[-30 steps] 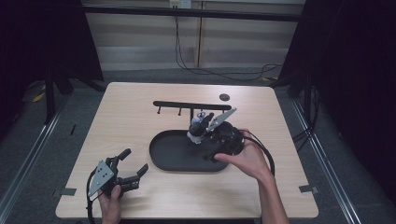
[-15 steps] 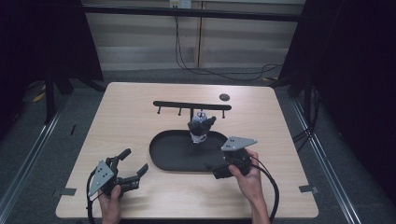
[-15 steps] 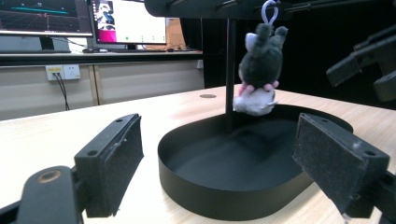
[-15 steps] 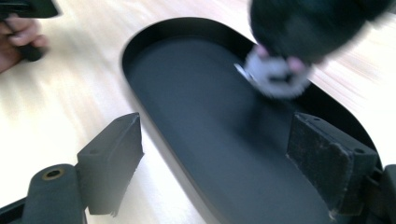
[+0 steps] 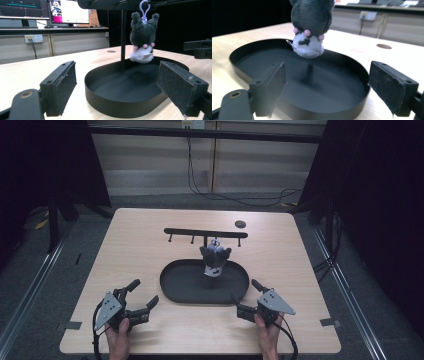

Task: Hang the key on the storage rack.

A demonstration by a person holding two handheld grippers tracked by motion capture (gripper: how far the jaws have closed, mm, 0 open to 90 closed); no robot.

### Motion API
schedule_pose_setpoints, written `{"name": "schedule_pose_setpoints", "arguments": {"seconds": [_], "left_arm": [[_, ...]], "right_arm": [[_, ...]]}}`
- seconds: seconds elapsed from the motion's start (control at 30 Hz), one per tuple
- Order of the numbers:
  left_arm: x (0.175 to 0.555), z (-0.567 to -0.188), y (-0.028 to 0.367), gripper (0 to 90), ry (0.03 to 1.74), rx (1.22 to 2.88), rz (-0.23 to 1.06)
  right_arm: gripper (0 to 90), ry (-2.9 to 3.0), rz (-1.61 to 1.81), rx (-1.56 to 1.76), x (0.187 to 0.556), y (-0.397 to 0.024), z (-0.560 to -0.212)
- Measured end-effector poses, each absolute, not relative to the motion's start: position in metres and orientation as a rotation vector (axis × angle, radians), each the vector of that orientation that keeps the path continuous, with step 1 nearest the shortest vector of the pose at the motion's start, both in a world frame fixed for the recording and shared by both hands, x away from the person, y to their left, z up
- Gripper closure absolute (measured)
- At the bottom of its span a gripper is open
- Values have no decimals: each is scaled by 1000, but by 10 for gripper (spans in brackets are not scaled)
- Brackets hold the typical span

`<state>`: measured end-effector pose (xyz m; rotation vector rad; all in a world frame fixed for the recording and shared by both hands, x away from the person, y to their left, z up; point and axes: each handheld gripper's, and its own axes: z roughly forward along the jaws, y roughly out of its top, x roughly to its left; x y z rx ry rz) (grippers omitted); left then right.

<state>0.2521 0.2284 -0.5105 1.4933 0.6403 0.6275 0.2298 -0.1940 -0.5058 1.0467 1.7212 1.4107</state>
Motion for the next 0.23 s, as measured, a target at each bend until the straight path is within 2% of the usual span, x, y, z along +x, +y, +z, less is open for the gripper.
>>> {"name": "schedule_pose_setpoints", "arguments": {"seconds": [0.23], "left_arm": [[252,-511,228,155,642,1492,627]], "right_arm": [[135,1586,1494,1029,220,-199,-509]]}}
